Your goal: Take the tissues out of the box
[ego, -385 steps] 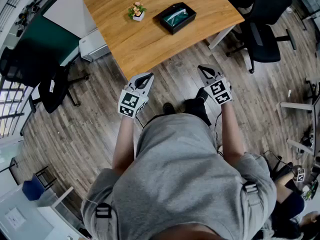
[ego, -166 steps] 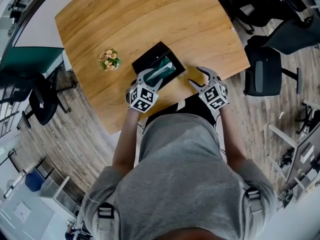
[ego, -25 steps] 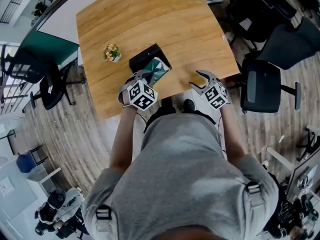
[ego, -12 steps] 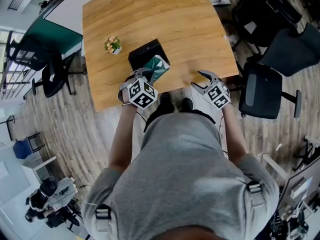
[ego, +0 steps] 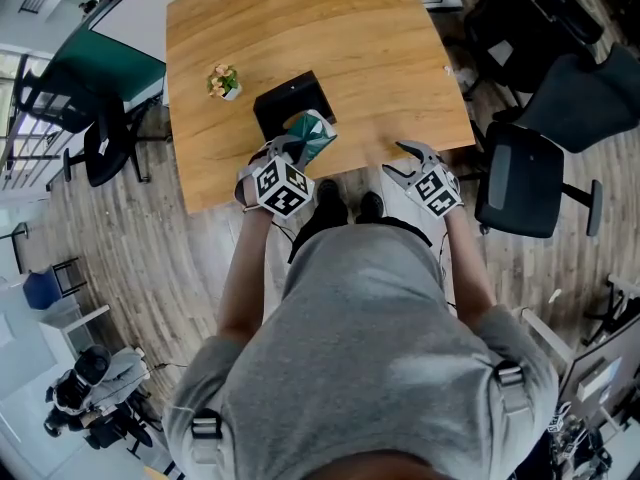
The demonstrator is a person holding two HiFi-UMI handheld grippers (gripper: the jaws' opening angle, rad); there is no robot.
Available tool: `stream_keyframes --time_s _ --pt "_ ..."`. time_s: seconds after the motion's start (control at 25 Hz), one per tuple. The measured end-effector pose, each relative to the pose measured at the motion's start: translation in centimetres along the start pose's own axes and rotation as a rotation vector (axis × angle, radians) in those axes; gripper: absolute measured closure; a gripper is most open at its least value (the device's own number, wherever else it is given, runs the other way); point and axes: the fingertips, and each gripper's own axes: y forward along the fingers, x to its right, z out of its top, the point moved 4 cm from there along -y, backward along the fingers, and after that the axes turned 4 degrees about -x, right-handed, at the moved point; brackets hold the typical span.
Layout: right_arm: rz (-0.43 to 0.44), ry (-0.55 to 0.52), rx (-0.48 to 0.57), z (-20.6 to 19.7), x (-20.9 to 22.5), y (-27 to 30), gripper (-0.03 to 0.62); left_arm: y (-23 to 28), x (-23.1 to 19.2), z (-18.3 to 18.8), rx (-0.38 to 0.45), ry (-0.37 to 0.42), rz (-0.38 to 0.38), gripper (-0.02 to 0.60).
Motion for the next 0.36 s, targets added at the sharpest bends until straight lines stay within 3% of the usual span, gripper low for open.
stream_keyframes --time_s 0.36 --pt "0.013 -0.023 -0.010 -0.7 -1.1 -0.2 0.345 -0.1 1.4 -0.9 -0.002 -0.026 0.007 0.561"
